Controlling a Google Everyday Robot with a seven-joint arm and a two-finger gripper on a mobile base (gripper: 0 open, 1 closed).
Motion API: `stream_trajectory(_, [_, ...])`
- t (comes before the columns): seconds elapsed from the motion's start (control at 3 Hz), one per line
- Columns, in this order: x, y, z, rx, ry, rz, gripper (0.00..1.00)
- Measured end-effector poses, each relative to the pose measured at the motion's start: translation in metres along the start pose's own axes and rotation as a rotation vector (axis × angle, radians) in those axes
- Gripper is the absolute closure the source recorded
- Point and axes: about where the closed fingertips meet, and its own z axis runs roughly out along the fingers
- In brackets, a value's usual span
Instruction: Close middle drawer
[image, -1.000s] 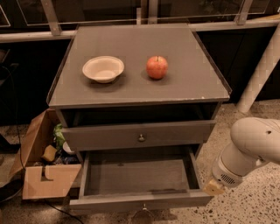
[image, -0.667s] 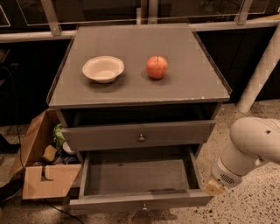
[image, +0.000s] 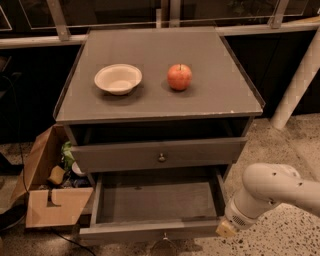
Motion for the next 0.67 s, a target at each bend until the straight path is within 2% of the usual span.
stream_trajectory(0.33, [-0.0053, -0.0115, 0.0449, -0.008, 0.002, 0.017, 1.00])
stream_trajectory(0.67, [-0.0049, -0.0119, 0.0472, -0.011, 0.002, 0.019, 1.00])
